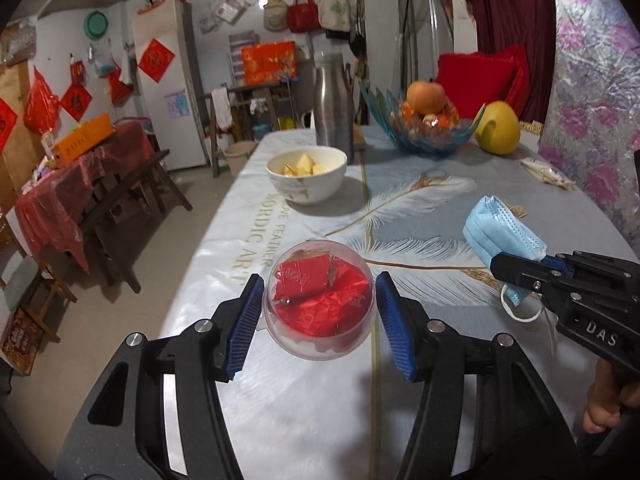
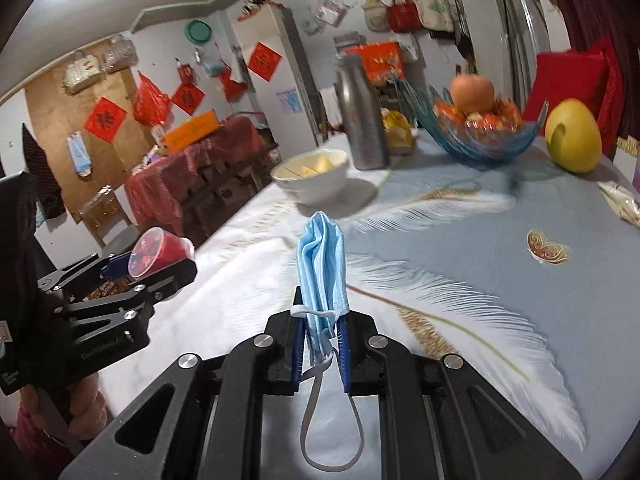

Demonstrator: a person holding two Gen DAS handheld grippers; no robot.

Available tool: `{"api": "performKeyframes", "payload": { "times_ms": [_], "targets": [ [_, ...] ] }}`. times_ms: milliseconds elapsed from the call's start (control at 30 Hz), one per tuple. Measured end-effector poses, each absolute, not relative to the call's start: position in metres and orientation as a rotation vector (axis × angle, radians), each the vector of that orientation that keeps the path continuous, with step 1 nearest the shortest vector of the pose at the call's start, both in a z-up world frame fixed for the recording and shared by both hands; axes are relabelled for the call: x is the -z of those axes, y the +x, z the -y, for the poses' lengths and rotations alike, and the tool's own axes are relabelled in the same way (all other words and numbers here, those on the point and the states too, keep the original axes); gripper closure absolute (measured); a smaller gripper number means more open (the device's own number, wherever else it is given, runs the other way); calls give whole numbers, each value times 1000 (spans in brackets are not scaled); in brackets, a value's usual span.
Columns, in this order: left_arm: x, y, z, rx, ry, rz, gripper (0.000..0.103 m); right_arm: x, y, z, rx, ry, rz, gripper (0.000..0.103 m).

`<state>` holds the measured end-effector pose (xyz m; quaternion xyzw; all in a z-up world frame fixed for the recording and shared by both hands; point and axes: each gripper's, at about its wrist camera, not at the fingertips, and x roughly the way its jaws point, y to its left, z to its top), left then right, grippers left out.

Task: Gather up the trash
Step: 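Carry the red candy cup and blue mask over to the red wastebasket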

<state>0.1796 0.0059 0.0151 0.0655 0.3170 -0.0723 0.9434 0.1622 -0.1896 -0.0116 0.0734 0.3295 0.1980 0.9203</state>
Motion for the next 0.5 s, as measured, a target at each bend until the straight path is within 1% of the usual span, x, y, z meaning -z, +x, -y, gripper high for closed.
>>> {"api": "performKeyframes", "payload": {
  "times_ms": [500],
  "targets": [
    [-52,94,-56,98,105,-541,46,-41,70,135,-516,95,-570,88]
  ]
}}
